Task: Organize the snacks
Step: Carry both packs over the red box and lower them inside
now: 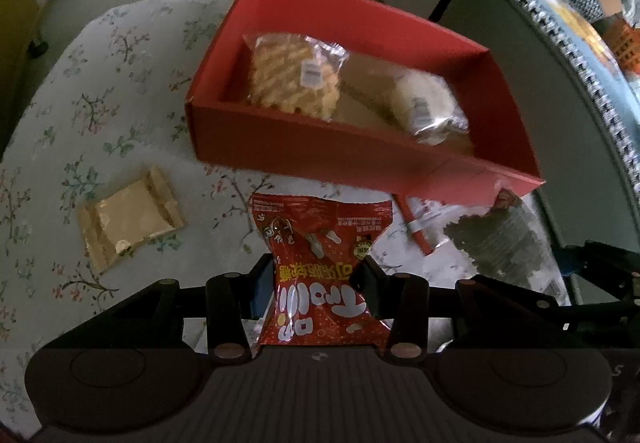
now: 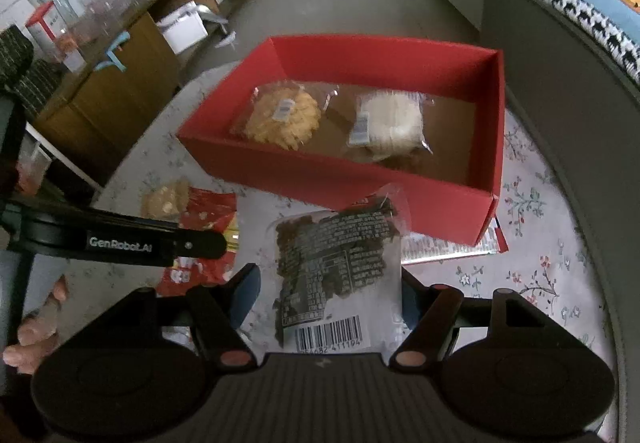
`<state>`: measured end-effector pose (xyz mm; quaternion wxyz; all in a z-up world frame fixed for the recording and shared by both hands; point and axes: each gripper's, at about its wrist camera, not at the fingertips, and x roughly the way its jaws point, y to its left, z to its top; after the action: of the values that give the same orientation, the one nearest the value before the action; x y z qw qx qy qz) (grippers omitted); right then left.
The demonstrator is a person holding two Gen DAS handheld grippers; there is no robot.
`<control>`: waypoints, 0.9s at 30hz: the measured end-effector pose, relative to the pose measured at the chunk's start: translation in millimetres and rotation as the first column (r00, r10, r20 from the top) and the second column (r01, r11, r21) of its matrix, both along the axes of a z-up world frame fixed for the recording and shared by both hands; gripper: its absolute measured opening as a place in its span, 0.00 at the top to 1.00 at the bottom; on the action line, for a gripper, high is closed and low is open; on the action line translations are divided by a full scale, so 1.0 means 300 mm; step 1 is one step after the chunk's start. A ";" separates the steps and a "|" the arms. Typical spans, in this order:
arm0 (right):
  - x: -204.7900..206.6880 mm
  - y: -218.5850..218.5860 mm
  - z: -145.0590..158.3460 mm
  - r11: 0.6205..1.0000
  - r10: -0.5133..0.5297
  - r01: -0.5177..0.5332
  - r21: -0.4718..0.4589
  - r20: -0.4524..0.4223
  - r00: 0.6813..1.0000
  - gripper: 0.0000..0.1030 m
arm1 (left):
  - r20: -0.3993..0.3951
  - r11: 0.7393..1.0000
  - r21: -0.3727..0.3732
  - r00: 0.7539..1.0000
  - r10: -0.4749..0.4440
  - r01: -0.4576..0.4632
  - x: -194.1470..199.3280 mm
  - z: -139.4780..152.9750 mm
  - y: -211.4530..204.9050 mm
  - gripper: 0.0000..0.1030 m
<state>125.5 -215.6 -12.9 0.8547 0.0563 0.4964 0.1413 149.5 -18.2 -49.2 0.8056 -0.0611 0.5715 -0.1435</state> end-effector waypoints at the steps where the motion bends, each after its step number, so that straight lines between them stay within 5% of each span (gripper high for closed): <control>1: 0.000 -0.003 0.009 1.000 -0.004 0.004 0.005 0.007 1.000 0.26 | 0.006 1.000 -0.006 1.000 0.001 -0.001 -0.001 0.009 0.000 0.49; 15: 0.093 -0.058 0.118 0.992 -0.097 0.088 0.086 0.103 0.990 0.26 | 0.104 0.997 -0.072 0.994 0.042 -0.035 0.085 0.145 -0.023 0.48; 27: 0.246 -0.129 0.079 0.981 -0.178 0.166 0.102 0.115 0.977 0.26 | 0.157 0.995 -0.060 0.983 0.091 -0.082 0.234 0.161 -0.073 0.48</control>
<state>199.3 -254.3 10.7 0.8892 0.1294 0.4289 0.0925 219.8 -40.1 -0.9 0.8522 -0.0958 0.4981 -0.1281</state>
